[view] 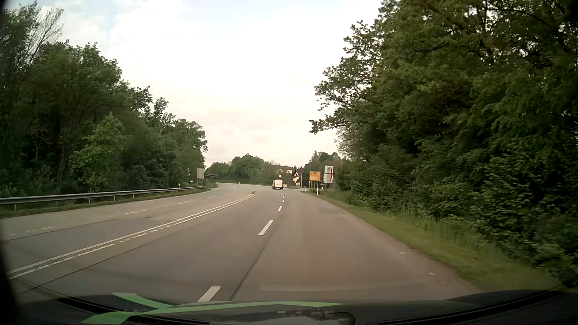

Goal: Follow the waypoints while adhering to traffic rules and regulations

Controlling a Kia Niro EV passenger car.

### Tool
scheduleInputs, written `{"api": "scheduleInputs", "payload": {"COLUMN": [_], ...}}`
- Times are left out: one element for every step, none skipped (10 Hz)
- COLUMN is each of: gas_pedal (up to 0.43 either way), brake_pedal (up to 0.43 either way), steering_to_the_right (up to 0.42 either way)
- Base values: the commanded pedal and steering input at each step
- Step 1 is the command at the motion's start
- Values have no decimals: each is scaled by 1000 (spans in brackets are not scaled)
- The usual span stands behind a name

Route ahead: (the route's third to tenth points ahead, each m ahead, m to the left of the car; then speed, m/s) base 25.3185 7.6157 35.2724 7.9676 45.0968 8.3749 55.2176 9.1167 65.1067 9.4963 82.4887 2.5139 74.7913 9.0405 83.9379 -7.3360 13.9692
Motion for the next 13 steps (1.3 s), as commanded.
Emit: {"api": "scheduleInputs", "payload": {"gas_pedal": [87, 87, 87, 87, 87, 87, 87, 87, 87, 87, 87, 87, 87], "brake_pedal": [0, 0, 0, 0, 0, 0, 0, 0, 0, 0, 0, 0, 0], "steering_to_the_right": [-19, -18, -18, -15, -4, 1, 2, 0, 0, -1, -1, -2, -2]}}
